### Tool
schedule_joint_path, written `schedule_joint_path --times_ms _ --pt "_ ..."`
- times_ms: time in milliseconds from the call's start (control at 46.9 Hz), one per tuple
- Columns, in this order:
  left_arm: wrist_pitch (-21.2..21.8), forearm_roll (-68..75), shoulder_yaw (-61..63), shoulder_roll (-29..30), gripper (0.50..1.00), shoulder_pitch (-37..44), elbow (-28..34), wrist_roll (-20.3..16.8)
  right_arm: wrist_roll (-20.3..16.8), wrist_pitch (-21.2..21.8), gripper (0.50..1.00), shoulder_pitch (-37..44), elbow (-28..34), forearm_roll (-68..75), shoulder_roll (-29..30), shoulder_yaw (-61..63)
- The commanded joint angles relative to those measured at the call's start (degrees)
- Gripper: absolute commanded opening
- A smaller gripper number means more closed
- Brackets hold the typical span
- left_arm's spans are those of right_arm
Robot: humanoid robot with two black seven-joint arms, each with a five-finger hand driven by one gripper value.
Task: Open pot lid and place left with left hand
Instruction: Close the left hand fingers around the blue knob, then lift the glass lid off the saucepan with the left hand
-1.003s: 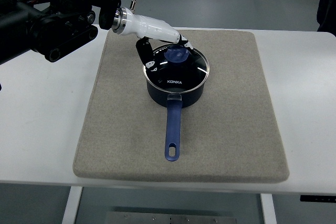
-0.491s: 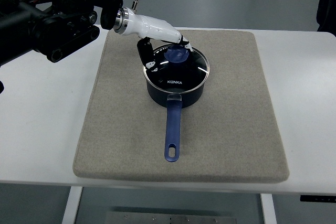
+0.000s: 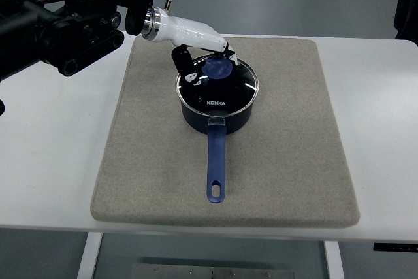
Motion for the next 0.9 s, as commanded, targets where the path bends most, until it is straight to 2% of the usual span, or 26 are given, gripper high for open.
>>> schedule_joint_path --times_ms 0,43,85,341,470,555,640,875 --pt "0.0 0.1 0.0 0.0 0.705 0.0 0.1 0.0 0.0 0.0 0.917 0.0 0.0 0.0 0.0 0.0" --pt "0.0 0.0 0.0 0.0 0.698 0.0 0.4 0.0 0.0 0.0 0.917 0.0 0.0 0.0 0.0 0.0" --pt "0.0 0.0 0.0 0.0 0.662 0.0 0.4 0.0 0.0 0.0 0.917 0.0 0.0 0.0 0.0 0.0" --pt "0.1 0.1 0.0 -0.6 0.628 0.0 1.0 0.0 0.0 0.0 0.917 0.0 0.0 0.0 0.0 0.0" --pt "0.1 0.1 0.0 -0.6 0.578 0.0 1.1 0.0 0.0 0.0 0.917 0.0 0.0 0.0 0.0 0.0" --pt "0.0 0.1 0.0 -0.6 0.525 0.0 1.1 0.0 0.0 0.0 0.917 0.0 0.0 0.0 0.0 0.0" --pt "0.1 0.1 0.0 -0.6 0.5 -0.1 1.1 0.0 0.0 0.0 0.917 0.0 0.0 0.0 0.0 0.0" --pt "0.0 -0.1 -0.2 0.2 0.5 -1.1 1.1 0.0 0.0 0.0 0.917 0.0 0.1 0.0 0.0 0.0"
